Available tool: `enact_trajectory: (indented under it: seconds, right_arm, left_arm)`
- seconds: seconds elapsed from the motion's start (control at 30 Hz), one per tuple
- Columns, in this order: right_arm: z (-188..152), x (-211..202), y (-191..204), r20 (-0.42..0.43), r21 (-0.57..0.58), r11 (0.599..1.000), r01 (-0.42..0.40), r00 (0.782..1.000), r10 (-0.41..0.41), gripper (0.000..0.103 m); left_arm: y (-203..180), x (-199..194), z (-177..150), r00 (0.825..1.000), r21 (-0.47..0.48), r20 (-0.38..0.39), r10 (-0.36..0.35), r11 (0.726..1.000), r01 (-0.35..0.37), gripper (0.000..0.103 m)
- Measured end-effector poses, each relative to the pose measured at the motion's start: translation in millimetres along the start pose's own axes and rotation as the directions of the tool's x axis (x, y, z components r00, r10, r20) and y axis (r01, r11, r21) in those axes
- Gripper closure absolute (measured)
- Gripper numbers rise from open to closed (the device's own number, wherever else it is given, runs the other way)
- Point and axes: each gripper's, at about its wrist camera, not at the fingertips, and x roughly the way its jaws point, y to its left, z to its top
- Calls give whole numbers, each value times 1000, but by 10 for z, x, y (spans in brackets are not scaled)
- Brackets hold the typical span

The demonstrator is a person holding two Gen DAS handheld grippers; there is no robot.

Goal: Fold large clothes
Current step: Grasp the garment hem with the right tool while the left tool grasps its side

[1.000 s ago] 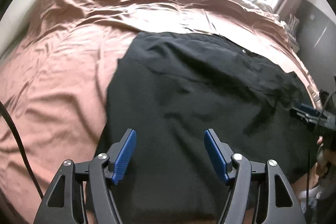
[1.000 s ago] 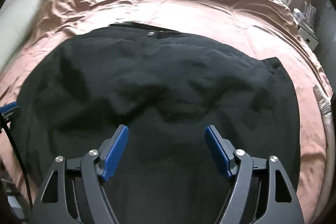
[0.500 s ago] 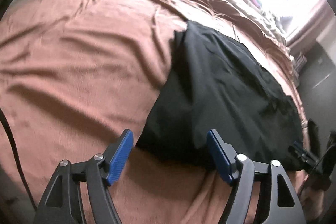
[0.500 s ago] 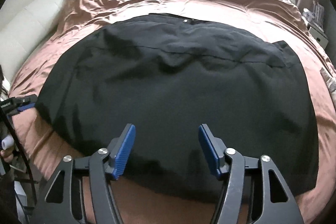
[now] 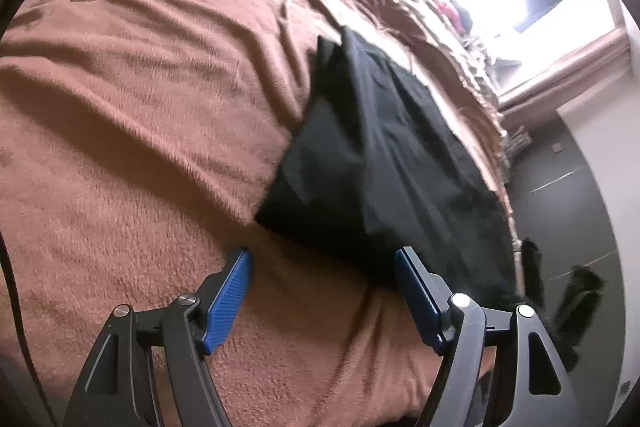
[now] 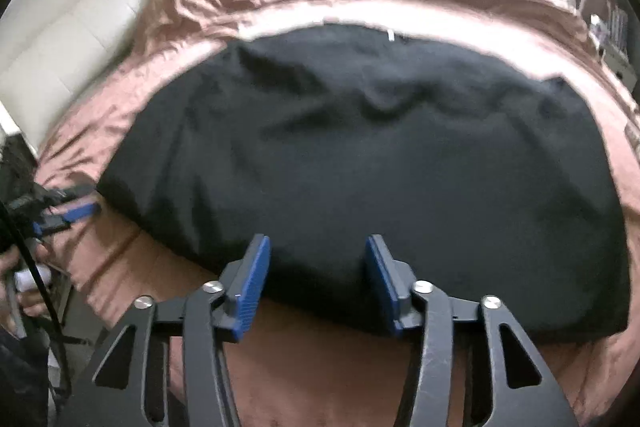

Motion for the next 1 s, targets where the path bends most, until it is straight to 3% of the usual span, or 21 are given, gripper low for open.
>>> enact_trajectory:
  seconds: [0.17, 0.47, 0.63, 0.77, 0.87, 1.0]
  right_arm:
    - [-60, 139, -137, -21, 45, 999, -9, 1000, 10, 60]
    - [-104, 179, -162, -16, 81, 996, -32, 999, 34, 60]
    - [-142, 174, -213, -7, 92, 995, -49, 999, 50, 60]
    - [-125, 164, -171, -12, 69, 997, -17, 1000, 18, 61]
    - [-63, 30, -142, 13, 86, 996, -8, 1000, 7, 70]
    - [-67, 8, -56, 6, 68, 998, -18, 1000, 18, 80]
  left_arm:
    - [61, -163, 140, 997, -14, 52, -53, 998, 54, 29]
    - [151, 71, 253, 996, -35, -5, -87, 996, 87, 29]
    - [158, 241, 279, 998, -24, -27, -63, 998, 62, 29]
    - [150, 284, 298, 996, -49, -30, -87, 995, 85, 29]
    - [105, 220, 245, 989, -58, -9, -144, 988, 144, 29]
    - [45, 148, 172, 985, -63, 46, -166, 984, 169, 33]
